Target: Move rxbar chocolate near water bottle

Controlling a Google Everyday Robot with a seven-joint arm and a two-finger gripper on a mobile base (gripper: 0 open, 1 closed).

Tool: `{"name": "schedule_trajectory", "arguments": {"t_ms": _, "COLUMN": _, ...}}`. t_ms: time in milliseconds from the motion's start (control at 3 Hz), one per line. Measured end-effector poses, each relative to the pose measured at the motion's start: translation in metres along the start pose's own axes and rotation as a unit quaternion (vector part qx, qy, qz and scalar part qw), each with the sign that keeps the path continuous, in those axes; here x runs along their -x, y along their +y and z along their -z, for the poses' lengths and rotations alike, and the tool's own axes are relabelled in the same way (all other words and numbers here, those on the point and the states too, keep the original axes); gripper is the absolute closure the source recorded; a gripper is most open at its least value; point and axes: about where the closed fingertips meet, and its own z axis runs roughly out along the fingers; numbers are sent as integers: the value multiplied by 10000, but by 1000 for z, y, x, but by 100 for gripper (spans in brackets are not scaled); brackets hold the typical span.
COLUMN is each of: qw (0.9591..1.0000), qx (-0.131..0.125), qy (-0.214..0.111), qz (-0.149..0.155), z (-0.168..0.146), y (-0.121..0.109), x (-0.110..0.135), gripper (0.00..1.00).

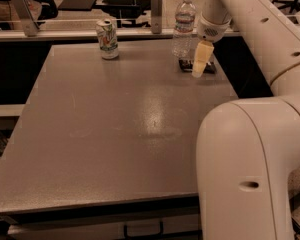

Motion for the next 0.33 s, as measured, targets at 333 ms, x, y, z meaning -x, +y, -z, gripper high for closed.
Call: {"name": "schedule_trajectory", "arguments": {"t_ms": 333, "qw": 10000, "qx": 0, "qy": 0, "qz": 0, "z": 0, "y": 0, "x": 0, "gripper": 0}}
